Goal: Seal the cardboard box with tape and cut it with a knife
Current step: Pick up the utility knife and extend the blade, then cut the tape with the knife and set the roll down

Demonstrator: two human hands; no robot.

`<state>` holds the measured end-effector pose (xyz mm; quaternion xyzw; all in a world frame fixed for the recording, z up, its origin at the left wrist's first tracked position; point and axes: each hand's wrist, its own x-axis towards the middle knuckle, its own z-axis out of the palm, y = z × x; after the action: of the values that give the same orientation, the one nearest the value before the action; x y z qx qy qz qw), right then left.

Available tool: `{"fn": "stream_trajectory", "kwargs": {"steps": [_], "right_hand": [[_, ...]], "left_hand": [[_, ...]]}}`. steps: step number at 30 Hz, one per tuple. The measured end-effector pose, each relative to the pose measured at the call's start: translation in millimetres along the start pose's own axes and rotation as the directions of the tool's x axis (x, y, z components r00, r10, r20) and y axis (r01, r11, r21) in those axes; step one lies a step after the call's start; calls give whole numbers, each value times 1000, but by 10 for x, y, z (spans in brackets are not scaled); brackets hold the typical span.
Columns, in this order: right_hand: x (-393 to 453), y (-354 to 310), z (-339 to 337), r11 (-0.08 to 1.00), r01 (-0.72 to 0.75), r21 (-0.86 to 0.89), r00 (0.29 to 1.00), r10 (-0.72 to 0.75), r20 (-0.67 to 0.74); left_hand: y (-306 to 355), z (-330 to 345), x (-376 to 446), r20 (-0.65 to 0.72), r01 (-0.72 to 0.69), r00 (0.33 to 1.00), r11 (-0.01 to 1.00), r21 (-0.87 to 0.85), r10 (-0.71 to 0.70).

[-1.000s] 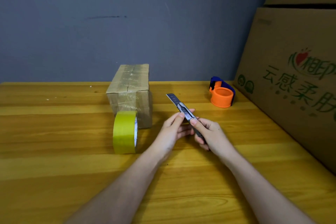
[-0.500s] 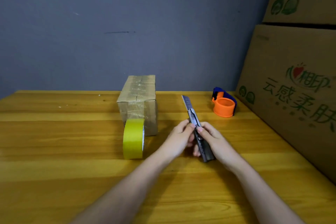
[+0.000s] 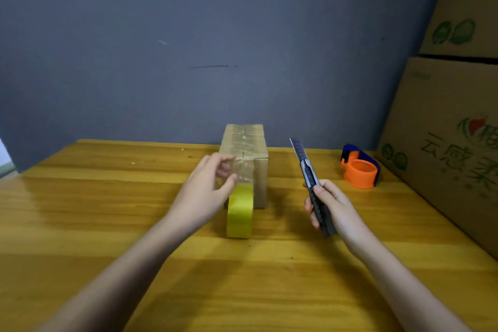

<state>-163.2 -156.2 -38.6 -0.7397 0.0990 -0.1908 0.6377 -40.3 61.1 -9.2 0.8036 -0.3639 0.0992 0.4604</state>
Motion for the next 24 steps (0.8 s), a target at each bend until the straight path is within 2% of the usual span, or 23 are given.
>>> {"fn": "stream_trajectory", "kwargs": {"steps": [2,4,7,14,17,20,22,24], "right_hand": [[0,-79,87,998,15,-64,1000,-14,15],[10,-152,165,993,28,-116,998,-22,51],[10,-250,252,971,41,-237,993,-15,114],[18,-427,228,795,154,-587,987,-91,135],[26,-491,167,606,214,-766,977,-116,181],[-9,-563,177,311,270,-911,960,-157,232],[-30,-587,205,123,327,-937,933,-198,300],[-51,-592,233,-15,380,-925,901,-220,374]], "left_hand": [[-141,-39,7,104,125,987,992,13,-126],[-225,-49,-18,212,182,963,982,-49,-167],[-215,-26,-35,330,254,931,925,-282,-155],[-240,185,-44,392,278,917,827,-489,-76],[-285,242,-52,361,280,928,811,-514,-91],[-271,272,-52,320,270,941,819,-506,-113],[-268,282,-58,308,258,945,829,-497,-110],[-282,301,-57,304,254,947,819,-515,-103]]}}
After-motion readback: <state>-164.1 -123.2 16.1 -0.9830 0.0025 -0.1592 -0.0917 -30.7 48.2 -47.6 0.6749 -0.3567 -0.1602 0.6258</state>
